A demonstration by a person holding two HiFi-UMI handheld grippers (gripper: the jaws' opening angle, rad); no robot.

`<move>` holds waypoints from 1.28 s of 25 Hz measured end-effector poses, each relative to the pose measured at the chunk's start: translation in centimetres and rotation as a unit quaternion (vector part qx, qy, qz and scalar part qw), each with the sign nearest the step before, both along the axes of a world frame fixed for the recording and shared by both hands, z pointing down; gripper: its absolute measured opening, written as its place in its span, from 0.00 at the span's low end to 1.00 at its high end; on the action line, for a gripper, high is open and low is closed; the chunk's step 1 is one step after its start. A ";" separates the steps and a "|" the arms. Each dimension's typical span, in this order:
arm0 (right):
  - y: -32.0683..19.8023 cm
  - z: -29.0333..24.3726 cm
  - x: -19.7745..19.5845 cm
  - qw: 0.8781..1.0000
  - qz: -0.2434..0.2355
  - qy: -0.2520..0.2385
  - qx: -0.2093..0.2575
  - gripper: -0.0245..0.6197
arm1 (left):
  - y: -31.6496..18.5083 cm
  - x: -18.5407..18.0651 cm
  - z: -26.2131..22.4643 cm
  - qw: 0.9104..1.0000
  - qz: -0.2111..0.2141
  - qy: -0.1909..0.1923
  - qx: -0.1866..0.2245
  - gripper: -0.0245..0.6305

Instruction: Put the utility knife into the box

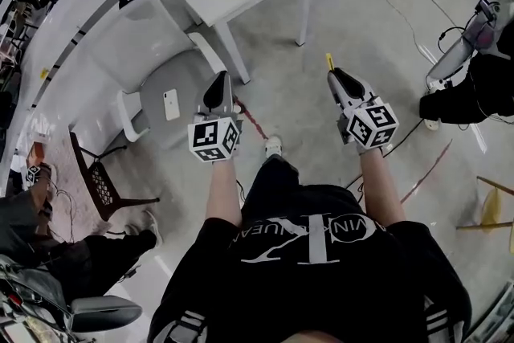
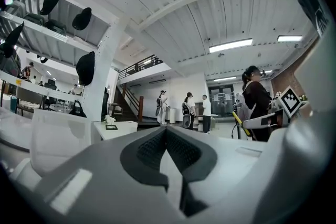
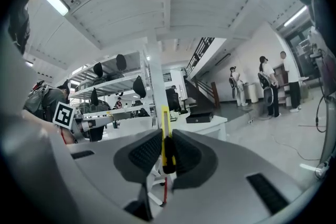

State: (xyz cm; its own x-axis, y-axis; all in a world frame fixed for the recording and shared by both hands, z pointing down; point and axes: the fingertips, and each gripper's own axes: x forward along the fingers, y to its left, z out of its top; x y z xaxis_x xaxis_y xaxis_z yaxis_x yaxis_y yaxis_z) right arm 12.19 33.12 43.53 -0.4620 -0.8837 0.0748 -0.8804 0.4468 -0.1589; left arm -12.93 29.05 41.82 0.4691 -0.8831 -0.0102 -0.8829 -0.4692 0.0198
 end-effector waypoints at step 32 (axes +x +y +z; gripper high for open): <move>-21.9 0.7 -2.7 0.998 0.060 -0.009 -0.027 0.15 | -24.7 -3.0 1.4 0.998 0.051 0.006 -0.030 0.05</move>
State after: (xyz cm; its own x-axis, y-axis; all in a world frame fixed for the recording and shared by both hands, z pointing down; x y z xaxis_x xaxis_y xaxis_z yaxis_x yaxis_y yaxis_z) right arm 9.50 11.18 44.28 -0.3547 -0.9277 0.1166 -0.9237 0.3284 -0.1972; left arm -15.96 4.31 43.24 0.5570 -0.8298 0.0345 -0.8299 -0.5545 0.0617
